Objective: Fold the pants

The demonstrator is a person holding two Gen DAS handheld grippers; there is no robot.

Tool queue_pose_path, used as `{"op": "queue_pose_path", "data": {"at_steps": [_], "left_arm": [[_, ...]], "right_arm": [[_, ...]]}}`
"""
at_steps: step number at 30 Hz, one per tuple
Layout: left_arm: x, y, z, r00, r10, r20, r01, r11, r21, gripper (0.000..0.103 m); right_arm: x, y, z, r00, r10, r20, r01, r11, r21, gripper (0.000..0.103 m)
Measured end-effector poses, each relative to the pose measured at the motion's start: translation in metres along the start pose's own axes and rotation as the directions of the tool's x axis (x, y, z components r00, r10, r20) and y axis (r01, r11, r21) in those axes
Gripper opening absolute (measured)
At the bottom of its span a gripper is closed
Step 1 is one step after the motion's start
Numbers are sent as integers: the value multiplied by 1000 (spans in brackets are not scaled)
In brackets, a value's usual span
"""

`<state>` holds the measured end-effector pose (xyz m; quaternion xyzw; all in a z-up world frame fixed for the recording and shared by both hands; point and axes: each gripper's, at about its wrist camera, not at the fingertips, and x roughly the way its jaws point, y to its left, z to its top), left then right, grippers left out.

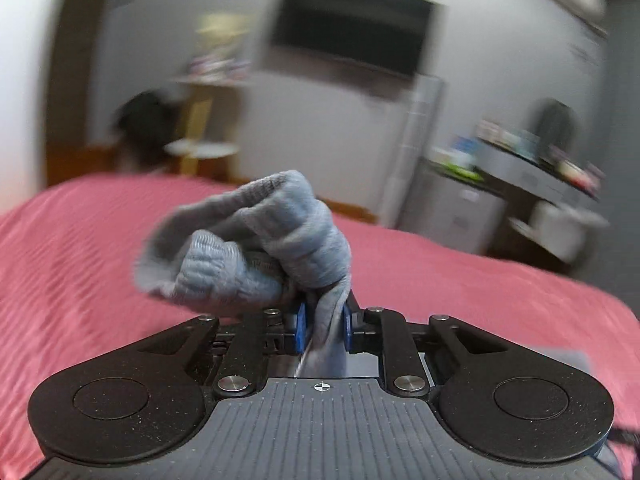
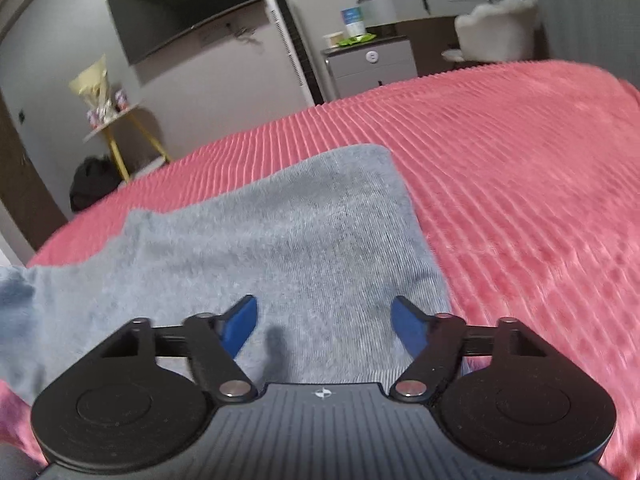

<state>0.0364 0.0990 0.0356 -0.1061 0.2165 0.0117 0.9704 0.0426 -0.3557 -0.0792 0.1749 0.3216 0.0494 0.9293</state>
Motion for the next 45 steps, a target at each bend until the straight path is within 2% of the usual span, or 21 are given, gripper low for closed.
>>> {"op": "queue_pose_path", "data": {"at_steps": [3,4,6,8,11,12,15,17,19,21,22,24,26,28,30,32,35,37,40,43,45], "left_arm": [[2,-59,-5,990,-133,-48,137,988,77,12],[5,-82,-12,976,-197,-88,206,973,108,13],[14,-118,-29,951,-260,-165,286,945,159,26],[25,-147,-49,922,-277,-269,338,917,213,40],[27,-153,-70,924,-239,-300,317,916,245,39],[22,-145,-71,925,-241,-293,311,924,221,44],[9,-97,-65,918,-283,-277,297,955,11,62],[12,-53,-60,929,-252,-271,213,963,-164,72],[23,-8,-59,937,-205,-283,99,932,-348,77],[34,31,-62,931,-206,-302,26,861,-508,77],[36,45,-64,929,-230,-289,30,827,-561,77],[43,60,-63,928,-258,-267,53,804,-593,83],[56,64,-60,925,-264,-273,64,816,-574,84],[72,66,-57,906,-294,-304,77,822,-564,84],[92,55,-55,896,-277,-347,51,840,-540,92],[104,47,-45,892,-268,-364,61,869,-490,84],[115,26,-17,899,-254,-357,117,924,-364,74],[119,13,5,912,-254,-323,150,938,-312,72],[130,-1,32,914,-316,-254,222,915,-337,76],[143,-10,42,888,-400,-228,287,868,-405,81],[146,-13,39,884,-411,-222,285,852,-439,81]], "right_arm": [[-17,3,-2,997,74,0,-74,996,42,66],[-22,4,-3,996,94,-2,-94,994,61,66],[-29,4,-5,992,128,-16,-126,986,107,66],[-33,1,-6,985,168,-37,-160,972,175,66],[-36,-6,-4,976,209,-57,-186,943,275,66],[-37,-6,-2,975,211,-64,-186,942,280,66],[-43,13,5,976,204,-73,-194,973,124,74],[-44,34,4,983,172,-69,-175,984,-35,81],[-39,51,-1,986,155,-64,-162,977,-141,82],[-31,59,-8,988,138,-71,-148,977,-155,82],[-27,59,-10,989,126,-74,-136,980,-145,82],[-20,55,-16,988,120,-97,-129,986,-101,82],[-15,51,-22,985,116,-128,-127,988,-84,82],[-13,47,-26,985,105,-133,-118,988,-96,82],[-13,45,-26,986,106,-128,-118,989,-89,82],[-11,44,-24,986,109,-125,-118,990,-75,82],[-11,42,-25,987,109,-118,-118,990,-76,82],[-12,43,-26,987,110,-117,-119,990,-77,82],[-10,45,-24,985,122,-121,-131,989,-63,82],[-9,51,-22,980,148,-131,-156,986,-53,82],[-9,56,-20,978,161,-133,-170,984,-59,82]]}}
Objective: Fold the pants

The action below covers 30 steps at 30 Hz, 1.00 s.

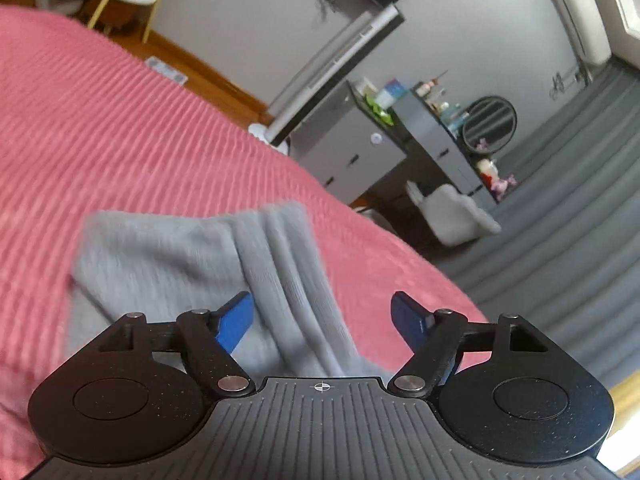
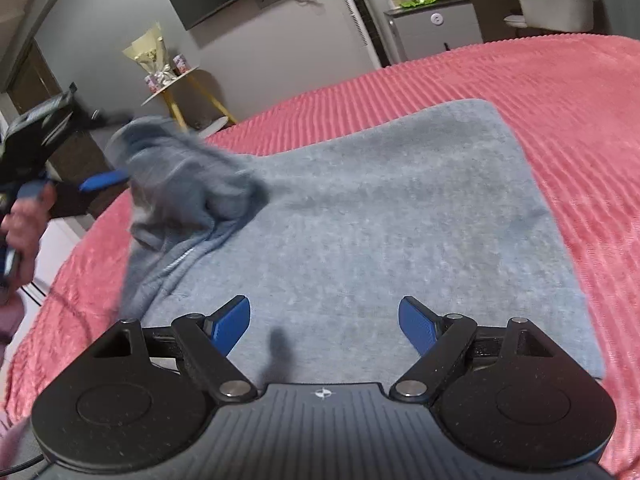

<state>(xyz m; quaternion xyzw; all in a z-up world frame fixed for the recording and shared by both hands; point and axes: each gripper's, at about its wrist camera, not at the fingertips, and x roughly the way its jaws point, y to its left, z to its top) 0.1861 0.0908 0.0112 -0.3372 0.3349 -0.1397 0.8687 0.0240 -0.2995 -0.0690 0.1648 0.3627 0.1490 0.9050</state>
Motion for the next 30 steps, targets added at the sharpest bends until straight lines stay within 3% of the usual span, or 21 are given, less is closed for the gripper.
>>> {"op": "queue_pose_path", "data": {"at_steps": [4,7,10,12,15,17,19,20,22,23,25,28,29,30], "left_arm": [[-28,9,-22,999,17,39,-16,1000,-27,81],[-62,17,-50,991,126,54,-128,991,31,82],[-89,27,-87,934,349,80,-354,932,71,83],[-91,29,-107,893,448,53,-451,887,101,83],[-76,25,-130,859,510,-33,-497,849,179,80],[-60,26,-130,845,524,-107,-502,846,180,76],[-53,34,-131,856,496,-146,-474,866,159,73],[-50,38,-131,853,494,-170,-474,868,147,68],[-44,49,-130,837,503,-216,-493,864,100,63],[-44,53,-130,840,493,-227,-489,869,78,63],[-49,58,-130,852,472,-224,-477,878,38,63],[-50,59,-132,850,473,-229,-478,878,39,63],[-50,57,-133,847,480,-228,-483,875,48,63],[-49,54,-134,843,488,-226,-488,871,60,63]], "right_arm": [[4,12,10,999,39,2,-39,998,-38,84],[17,23,27,994,113,3,-113,993,-40,85],[39,37,50,984,176,7,-176,984,-12,88],[64,44,69,978,208,-3,-208,977,52,88],[103,52,90,978,206,-27,-200,969,144,88],[122,57,102,979,202,-36,-192,963,189,78],[132,66,111,983,183,-31,-173,963,205,50],[136,71,114,986,163,-26,-155,969,194,45],[144,78,116,989,144,-40,-135,975,177,49],[149,81,117,988,145,-59,-133,976,175,53],[159,87,117,981,176,-86,-158,970,186,74],[172,101,122,986,135,-96,-121,983,140,73],[175,107,123,988,114,-102,-100,986,132,67],[177,114,125,992,74,-105,-62,991,115,42]]}}
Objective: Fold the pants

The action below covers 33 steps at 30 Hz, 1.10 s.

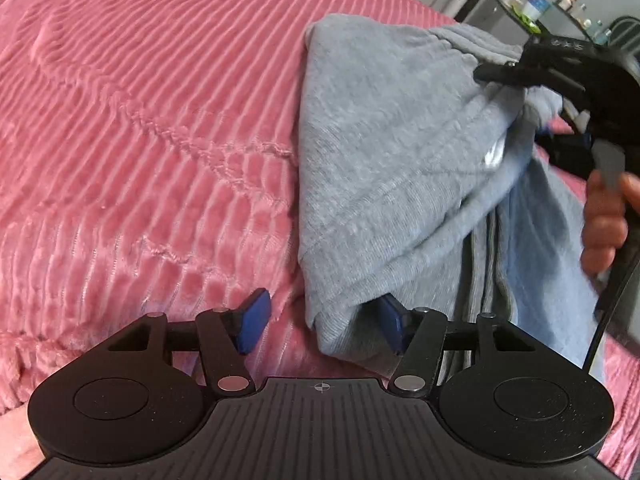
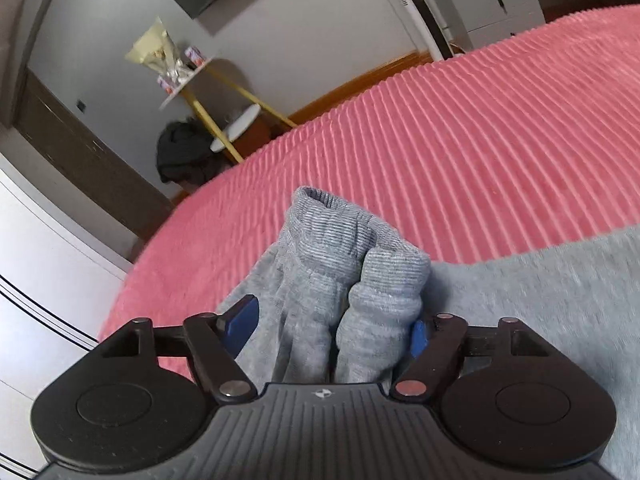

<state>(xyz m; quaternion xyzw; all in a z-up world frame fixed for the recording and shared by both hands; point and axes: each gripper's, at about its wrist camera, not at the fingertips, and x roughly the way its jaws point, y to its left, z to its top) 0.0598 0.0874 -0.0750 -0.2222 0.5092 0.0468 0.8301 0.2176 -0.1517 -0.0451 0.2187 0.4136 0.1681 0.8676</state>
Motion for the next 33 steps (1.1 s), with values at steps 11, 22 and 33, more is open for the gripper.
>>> {"op": "queue_pose_path", "data": {"at_steps": [11,22,33], "left_arm": [[-16,-13,-14,992,-101,75,101,995,10,46],[-41,-47,-48,985,-156,78,143,979,144,45],[-29,-26,-40,965,-245,90,245,969,10,58]], "right_arm": [[-157,18,-10,937,147,318,-164,986,26,38],[-203,-158,-87,966,-165,198,96,943,319,47],[-179,-208,-100,980,-40,194,-73,836,543,85]]}}
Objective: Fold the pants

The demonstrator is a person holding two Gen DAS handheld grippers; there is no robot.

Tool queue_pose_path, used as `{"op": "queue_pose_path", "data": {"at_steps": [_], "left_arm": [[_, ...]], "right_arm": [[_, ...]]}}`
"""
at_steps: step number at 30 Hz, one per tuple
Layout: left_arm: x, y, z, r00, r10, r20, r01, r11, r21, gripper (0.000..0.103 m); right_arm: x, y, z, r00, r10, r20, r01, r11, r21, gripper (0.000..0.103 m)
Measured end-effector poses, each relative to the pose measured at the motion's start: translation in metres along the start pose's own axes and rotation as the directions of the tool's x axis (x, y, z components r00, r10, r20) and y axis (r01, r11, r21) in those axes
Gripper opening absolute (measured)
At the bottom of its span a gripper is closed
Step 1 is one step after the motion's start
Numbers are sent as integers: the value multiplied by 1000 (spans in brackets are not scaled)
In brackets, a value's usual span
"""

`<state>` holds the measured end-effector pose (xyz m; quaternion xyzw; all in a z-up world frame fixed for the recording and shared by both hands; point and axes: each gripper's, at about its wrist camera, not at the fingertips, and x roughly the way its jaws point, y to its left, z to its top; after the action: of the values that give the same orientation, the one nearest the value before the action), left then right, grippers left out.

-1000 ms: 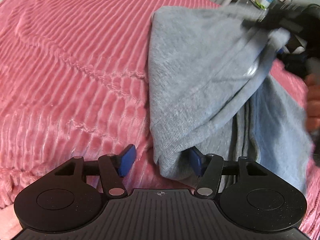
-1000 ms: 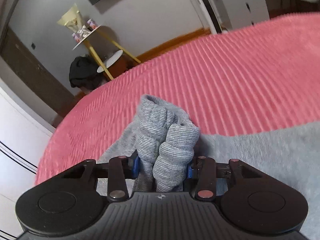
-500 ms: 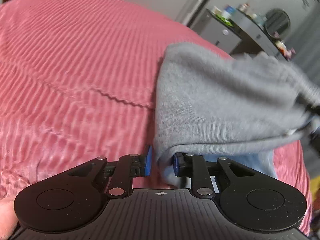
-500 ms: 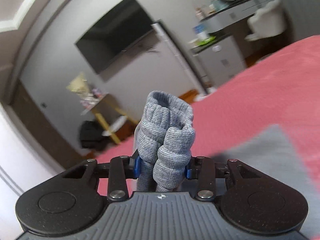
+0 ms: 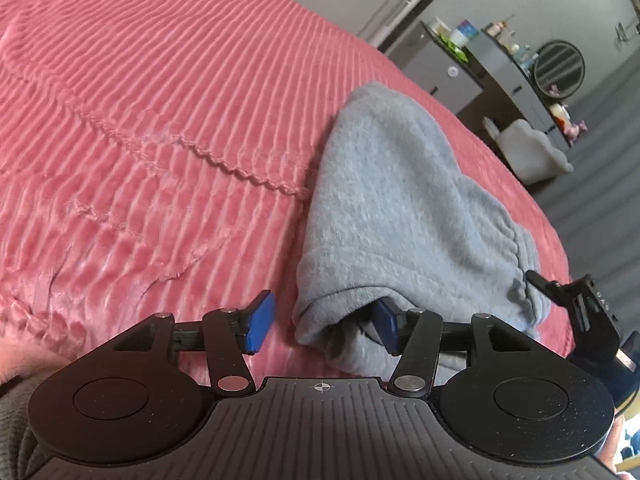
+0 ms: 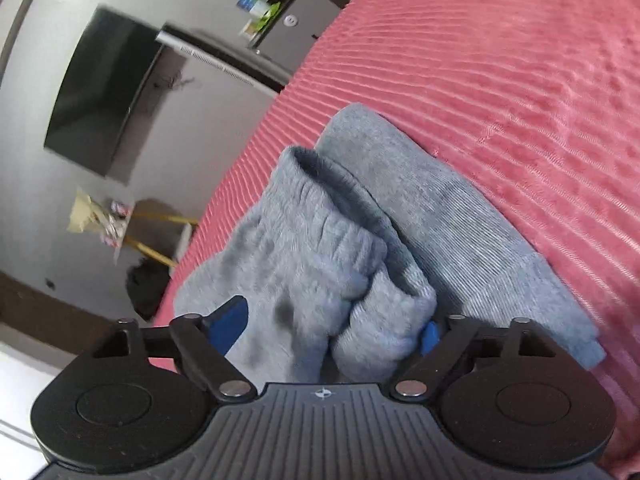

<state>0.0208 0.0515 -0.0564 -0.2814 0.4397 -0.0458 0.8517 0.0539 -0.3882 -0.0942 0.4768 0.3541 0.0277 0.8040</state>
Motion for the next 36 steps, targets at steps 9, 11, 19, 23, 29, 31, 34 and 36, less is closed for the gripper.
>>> {"op": "queue_pose_path", "data": {"at_steps": [9,11,19,23,29,31,34,36], "left_arm": [[-2,5,4,998,-11,63,14,999,-39,63],[1,3,4,999,-5,52,6,999,-34,64],[-12,-9,-1,990,-74,116,70,997,40,60],[-24,-7,2,968,-101,230,96,995,33,64],[9,-22,10,984,-12,176,7,1000,30,71],[29,-30,10,995,64,80,-71,993,99,71],[38,-44,6,990,120,72,-133,970,205,71],[37,-47,3,989,122,83,-139,962,236,72]], "right_arm": [[-31,29,12,978,203,54,-199,978,-59,41],[-43,29,12,971,223,87,-205,963,-176,42],[-35,7,8,978,-175,117,206,907,-368,75],[-48,23,18,975,-130,180,192,900,-390,75],[-17,70,16,982,-83,168,161,835,-527,41],[2,87,9,983,-73,171,163,780,-604,38],[30,96,-1,985,-124,117,170,747,-643,39],[40,90,-13,979,-192,68,191,745,-639,39]]}}
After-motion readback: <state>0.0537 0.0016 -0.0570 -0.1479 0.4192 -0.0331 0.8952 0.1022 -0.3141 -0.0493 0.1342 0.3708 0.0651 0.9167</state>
